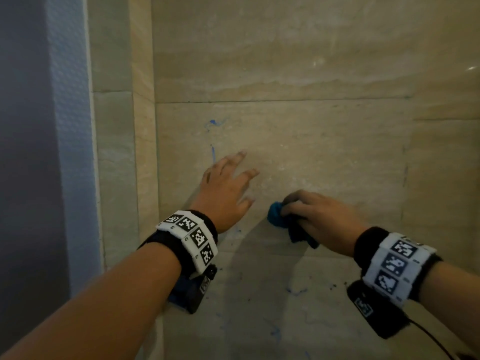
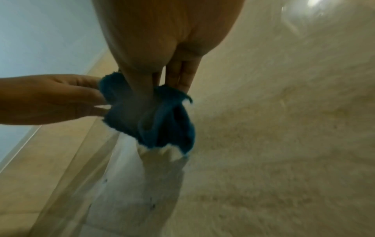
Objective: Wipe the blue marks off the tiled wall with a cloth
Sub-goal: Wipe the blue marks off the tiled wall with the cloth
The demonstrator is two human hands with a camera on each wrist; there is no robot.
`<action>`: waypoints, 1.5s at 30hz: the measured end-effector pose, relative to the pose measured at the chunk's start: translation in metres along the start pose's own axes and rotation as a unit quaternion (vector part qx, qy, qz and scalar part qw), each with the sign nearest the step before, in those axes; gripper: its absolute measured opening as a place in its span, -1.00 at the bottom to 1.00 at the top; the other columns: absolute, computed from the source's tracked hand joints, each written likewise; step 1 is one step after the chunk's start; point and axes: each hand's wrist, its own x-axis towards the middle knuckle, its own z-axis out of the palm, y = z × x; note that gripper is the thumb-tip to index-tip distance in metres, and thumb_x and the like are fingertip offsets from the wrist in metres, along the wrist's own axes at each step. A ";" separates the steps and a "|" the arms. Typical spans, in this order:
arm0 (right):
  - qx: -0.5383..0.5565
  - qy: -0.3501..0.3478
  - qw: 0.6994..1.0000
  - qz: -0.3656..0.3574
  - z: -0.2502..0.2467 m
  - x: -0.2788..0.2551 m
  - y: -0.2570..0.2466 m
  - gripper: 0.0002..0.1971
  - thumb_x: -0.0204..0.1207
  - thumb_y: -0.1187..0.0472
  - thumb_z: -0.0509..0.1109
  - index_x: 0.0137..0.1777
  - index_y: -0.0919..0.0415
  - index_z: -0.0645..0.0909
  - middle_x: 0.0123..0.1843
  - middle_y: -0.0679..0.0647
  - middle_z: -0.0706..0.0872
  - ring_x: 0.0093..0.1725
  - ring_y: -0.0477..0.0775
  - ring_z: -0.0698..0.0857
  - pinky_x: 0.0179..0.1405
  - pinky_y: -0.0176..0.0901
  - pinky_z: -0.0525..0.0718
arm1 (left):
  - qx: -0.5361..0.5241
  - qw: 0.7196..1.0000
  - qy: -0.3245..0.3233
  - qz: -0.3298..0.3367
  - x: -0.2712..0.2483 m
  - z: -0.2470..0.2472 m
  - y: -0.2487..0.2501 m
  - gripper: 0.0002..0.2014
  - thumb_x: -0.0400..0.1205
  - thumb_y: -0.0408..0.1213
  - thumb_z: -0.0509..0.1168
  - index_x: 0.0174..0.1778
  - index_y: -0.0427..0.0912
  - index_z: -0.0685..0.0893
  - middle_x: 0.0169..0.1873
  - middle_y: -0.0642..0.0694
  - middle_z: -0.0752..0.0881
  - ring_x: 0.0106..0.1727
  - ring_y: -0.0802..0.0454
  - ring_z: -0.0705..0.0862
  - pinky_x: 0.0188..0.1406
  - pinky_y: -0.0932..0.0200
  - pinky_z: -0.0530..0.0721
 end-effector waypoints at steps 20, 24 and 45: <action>0.257 0.066 0.963 0.048 -0.040 0.007 0.024 -0.85 0.52 0.36 0.42 -0.07 0.09 0.57 -0.10 -0.18 0.69 -0.07 -0.30 0.66 -0.12 -0.30 0.64 | -0.298 0.951 -0.084 -0.016 0.010 -0.020 0.027 -1.00 0.69 -0.33 0.25 -0.02 -0.16 0.56 -0.07 -0.05 0.70 -0.01 0.02 0.68 0.05 0.13 0.66; 0.256 0.063 0.963 0.059 -0.043 0.005 0.031 -0.76 0.53 0.40 0.39 -0.13 0.01 0.52 -0.16 -0.11 0.68 -0.14 -0.24 0.66 -0.20 -0.37 0.62 | -0.276 0.959 -0.071 -0.009 0.008 -0.020 0.019 -0.98 0.70 -0.32 0.22 -0.03 -0.12 0.51 -0.15 0.01 0.64 -0.16 0.01 0.65 -0.09 0.05 0.68; 0.290 -0.041 0.947 0.132 -0.035 0.043 0.010 -0.92 0.50 0.20 0.48 -0.08 0.00 0.66 -0.16 -0.10 0.76 -0.18 -0.18 0.71 -0.18 -0.34 0.65 | -0.285 0.954 -0.095 -0.002 0.014 -0.019 0.019 -0.91 0.73 -0.28 0.18 0.13 -0.08 0.46 -0.04 -0.07 0.66 -0.30 0.21 0.62 -0.32 0.43 0.60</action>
